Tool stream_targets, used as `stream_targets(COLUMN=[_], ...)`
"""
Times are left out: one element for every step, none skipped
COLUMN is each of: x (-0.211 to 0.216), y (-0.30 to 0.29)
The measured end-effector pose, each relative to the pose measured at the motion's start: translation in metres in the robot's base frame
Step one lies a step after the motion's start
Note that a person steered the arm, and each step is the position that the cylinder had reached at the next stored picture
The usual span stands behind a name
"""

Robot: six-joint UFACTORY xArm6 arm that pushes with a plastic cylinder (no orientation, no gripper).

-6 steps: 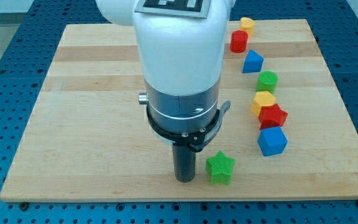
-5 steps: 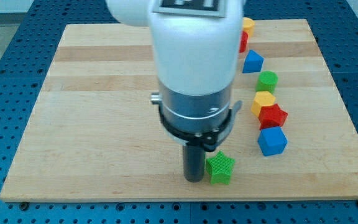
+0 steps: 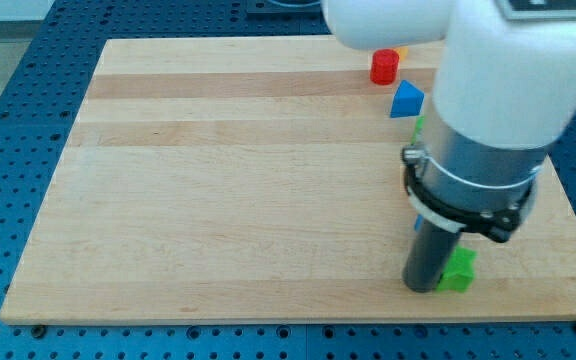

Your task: Move the green star to the bottom right side of the blue cube

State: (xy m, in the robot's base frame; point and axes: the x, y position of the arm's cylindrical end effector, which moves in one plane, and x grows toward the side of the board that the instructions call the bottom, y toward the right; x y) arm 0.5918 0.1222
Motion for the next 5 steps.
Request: stream_targets(x=[0.000,0.000,-0.003,-0.003,-0.003], y=[0.005,0.003,-0.024,-0.033,-0.033])
